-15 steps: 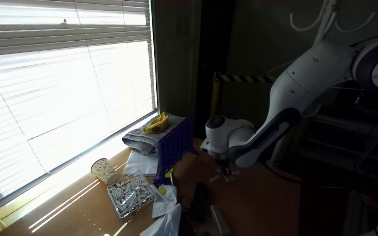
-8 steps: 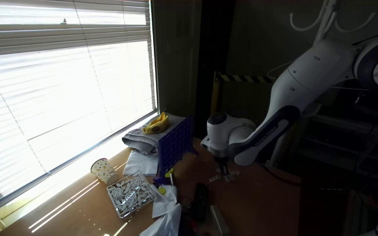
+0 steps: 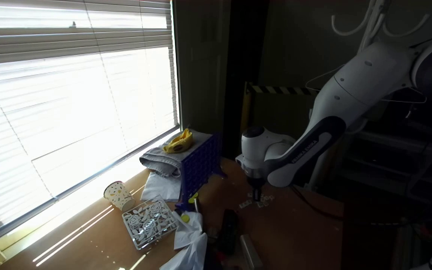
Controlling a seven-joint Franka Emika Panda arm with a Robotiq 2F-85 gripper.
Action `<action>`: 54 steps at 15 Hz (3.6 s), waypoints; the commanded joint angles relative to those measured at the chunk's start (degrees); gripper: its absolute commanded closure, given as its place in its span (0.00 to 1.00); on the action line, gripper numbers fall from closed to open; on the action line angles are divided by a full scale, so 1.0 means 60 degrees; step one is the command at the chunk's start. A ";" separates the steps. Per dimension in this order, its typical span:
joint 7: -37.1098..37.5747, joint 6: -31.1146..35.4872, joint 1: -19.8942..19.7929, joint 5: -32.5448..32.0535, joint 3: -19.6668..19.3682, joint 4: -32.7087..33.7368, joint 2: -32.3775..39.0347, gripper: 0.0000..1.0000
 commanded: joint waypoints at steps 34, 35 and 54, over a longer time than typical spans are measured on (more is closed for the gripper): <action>0.1003 0.1687 -0.0695 0.2411 0.0074 -0.0644 0.0138 1.00; 0.0995 0.1662 -0.0654 0.2344 0.0036 -0.0609 0.0160 1.00; -0.1884 0.0228 -0.0451 0.0358 0.0047 0.0231 0.0514 1.00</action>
